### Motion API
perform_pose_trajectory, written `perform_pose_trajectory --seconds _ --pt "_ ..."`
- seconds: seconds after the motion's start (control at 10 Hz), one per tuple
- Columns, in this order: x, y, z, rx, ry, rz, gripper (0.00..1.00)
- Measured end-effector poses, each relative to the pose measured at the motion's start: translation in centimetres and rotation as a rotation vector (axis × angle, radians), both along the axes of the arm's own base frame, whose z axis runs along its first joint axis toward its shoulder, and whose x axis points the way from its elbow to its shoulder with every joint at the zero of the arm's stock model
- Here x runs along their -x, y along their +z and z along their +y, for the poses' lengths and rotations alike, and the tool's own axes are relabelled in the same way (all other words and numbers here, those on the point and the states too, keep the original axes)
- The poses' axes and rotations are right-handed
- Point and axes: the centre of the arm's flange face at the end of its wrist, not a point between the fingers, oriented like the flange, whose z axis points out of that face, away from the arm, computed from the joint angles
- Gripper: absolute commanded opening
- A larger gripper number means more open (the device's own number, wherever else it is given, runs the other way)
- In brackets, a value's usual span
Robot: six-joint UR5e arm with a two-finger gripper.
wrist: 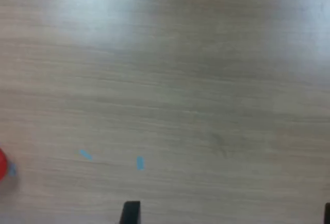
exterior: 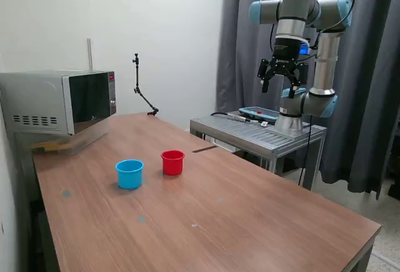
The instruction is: Place red objects in the red bin, and blue objects in the blue bin.
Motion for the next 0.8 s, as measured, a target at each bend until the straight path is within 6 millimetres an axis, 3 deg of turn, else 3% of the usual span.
perform_pose_trajectory --seconds 0.8 --pt "-0.87 -0.95 -0.13 0.017 0.106 -0.054 1.0"
